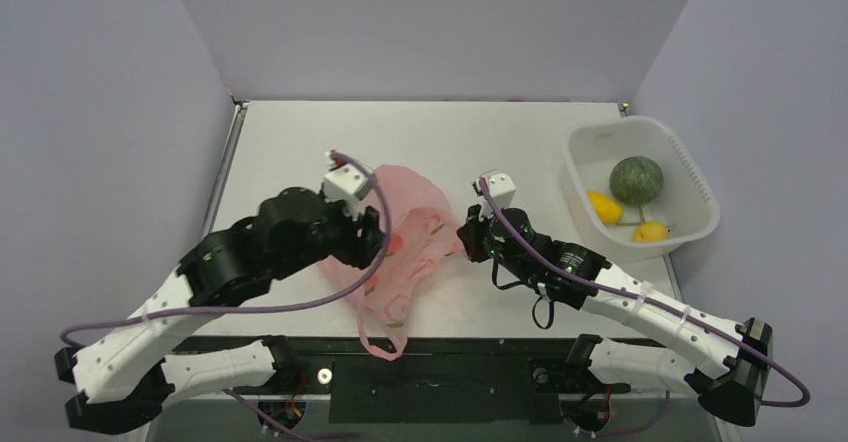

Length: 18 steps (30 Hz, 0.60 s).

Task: Take the fake fruits out of the plastic bag
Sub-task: Adjust the plastic bag at the center of the board.

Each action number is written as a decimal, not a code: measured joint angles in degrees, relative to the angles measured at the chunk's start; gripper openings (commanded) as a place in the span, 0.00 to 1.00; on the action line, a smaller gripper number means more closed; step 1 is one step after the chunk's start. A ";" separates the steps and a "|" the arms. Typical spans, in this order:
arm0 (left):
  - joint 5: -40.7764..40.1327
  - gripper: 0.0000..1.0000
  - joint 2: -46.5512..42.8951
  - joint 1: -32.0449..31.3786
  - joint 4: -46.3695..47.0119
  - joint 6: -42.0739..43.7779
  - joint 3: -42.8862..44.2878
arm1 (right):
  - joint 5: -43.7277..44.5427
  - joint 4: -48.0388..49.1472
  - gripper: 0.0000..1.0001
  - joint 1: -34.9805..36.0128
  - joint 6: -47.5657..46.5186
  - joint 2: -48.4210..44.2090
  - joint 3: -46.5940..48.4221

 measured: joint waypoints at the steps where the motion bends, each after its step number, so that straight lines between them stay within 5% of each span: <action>1: -1.29 0.51 3.69 -0.02 0.48 2.03 0.81 | -0.04 0.00 0.00 0.00 -0.09 -0.04 0.00; 7: -8.96 0.55 22.49 -1.31 1.77 10.82 0.39 | -0.11 0.00 0.00 -0.02 -0.13 -1.18 0.00; 13: -15.39 0.54 24.96 -3.37 4.81 16.92 -4.33 | 0.11 0.07 0.00 -0.13 -0.13 -2.95 -0.17; 15: -17.44 0.38 25.51 -3.10 6.10 18.21 -5.22 | 0.24 0.09 0.00 -0.13 -0.11 -3.26 -0.31; 16: -18.16 0.18 26.12 -2.69 6.54 18.80 -5.42 | 0.35 0.13 0.00 -0.13 -0.11 -3.28 -0.33; 18: -18.60 0.00 27.47 -1.16 7.69 20.22 -5.64 | 0.63 0.22 0.05 -0.15 -0.13 -3.28 -0.55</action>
